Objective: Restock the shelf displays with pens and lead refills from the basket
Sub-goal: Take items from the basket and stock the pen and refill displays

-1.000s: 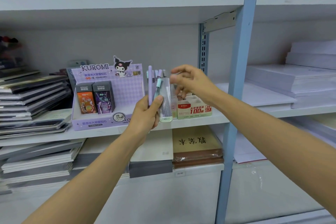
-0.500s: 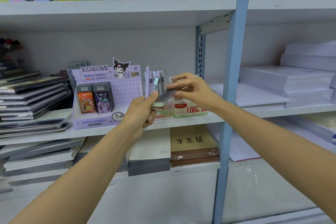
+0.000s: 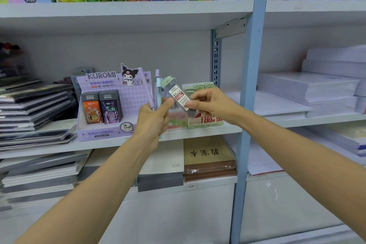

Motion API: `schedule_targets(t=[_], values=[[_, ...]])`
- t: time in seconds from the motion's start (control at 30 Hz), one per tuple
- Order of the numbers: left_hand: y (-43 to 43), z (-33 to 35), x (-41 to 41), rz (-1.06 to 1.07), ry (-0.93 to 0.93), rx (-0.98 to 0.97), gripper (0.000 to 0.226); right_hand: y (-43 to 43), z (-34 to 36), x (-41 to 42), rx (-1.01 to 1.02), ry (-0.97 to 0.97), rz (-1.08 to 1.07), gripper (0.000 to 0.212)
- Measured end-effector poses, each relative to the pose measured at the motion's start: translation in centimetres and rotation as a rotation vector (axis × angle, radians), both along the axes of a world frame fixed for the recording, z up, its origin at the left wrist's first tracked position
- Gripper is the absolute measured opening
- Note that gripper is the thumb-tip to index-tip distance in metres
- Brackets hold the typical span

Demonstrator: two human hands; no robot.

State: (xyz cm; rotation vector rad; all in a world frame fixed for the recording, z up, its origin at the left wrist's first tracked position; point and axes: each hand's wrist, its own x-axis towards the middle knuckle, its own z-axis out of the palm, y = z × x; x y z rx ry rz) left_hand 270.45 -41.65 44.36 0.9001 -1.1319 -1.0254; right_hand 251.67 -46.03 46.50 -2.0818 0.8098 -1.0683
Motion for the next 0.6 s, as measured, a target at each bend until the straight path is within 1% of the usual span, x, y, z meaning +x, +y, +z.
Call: schedule_targets(t=[0.13,0.2,0.27,0.37,0.43,0.53,0.6], values=[[0.4,0.1,-0.5,0.072,-0.057,-0.02,0.024,0.4,0.7,0.4,0.021,0.072,0.081,0.013],[0.7,0.4,-0.8,0.062,-0.09,-0.057,0.021,0.6,0.9,0.7,0.021,0.081,0.094,0.018],[1.1,0.6,-1.1,0.036,-0.156,-0.105,0.017,0.5,1.0,1.2,-0.008,0.02,0.033,0.024],[1.2,0.7,-1.2,0.01,-0.245,-0.135,0.018,0.3,1.7,1.5,-0.058,-0.115,-0.047,0.023],[0.9,0.7,-0.9,0.008,-0.228,-0.107,0.021,0.0,2.5,0.9,-0.089,-0.162,-0.109,0.02],[0.5,0.9,0.0,-0.043,-0.158,-0.014,0.024,-1.1,3.6,-0.6,-0.134,-0.28,-0.306,0.014],[0.3,0.7,0.4,-0.063,-0.151,0.018,0.021,-1.9,3.6,-1.1,-0.177,-0.256,-0.387,0.012]])
